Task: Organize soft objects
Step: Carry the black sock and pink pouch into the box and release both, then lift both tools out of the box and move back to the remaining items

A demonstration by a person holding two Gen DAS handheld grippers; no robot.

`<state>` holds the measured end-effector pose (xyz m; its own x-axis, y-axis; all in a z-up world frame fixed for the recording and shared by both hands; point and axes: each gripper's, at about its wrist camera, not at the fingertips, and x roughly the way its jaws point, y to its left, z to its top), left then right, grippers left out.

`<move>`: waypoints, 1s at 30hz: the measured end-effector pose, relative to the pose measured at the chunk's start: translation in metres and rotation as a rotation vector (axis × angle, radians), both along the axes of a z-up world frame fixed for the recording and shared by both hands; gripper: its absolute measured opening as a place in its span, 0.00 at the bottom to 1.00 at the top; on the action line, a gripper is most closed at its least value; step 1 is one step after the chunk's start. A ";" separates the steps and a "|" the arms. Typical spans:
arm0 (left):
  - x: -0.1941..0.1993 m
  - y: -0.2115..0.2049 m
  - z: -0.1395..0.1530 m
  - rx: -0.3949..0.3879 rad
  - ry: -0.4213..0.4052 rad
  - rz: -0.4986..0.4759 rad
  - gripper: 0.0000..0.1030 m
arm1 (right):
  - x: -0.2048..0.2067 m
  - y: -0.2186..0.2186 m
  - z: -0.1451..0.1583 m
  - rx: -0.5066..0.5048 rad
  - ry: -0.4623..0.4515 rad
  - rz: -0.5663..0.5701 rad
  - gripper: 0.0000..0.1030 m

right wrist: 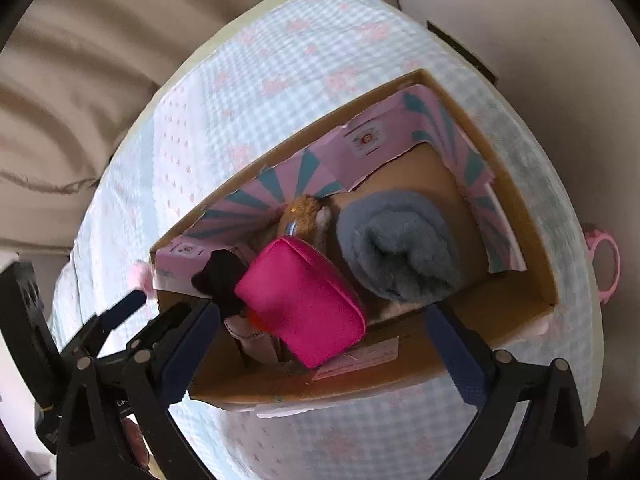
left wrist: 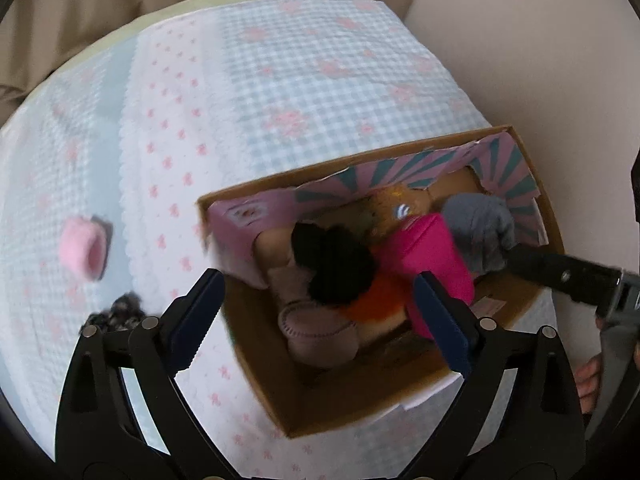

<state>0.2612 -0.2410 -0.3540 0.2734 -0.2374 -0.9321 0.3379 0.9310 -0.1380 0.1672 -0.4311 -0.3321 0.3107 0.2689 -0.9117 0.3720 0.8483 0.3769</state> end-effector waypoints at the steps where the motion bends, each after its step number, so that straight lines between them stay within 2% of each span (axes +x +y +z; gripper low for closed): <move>1: -0.002 0.002 0.001 -0.005 0.004 0.006 0.92 | -0.001 -0.001 0.001 -0.006 -0.001 -0.002 1.00; 8: -0.014 0.003 0.017 -0.009 -0.018 0.000 0.92 | -0.006 0.009 0.018 -0.029 -0.052 0.019 1.00; 14: -0.028 0.010 0.050 -0.021 -0.062 0.002 0.92 | -0.011 0.023 0.051 -0.051 -0.116 0.046 1.00; 21: -0.055 0.037 0.098 -0.035 -0.107 0.055 0.92 | -0.030 0.041 0.105 -0.100 -0.188 0.071 1.00; 30: -0.101 0.099 0.172 -0.058 -0.226 0.165 0.92 | -0.067 0.090 0.190 -0.299 -0.290 0.193 1.00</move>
<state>0.1599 -0.1416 -0.1820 0.5120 -0.2237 -0.8294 0.2111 0.9687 -0.1310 0.1006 -0.3409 -0.1422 0.5345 0.0854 -0.8408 0.1114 0.9791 0.1702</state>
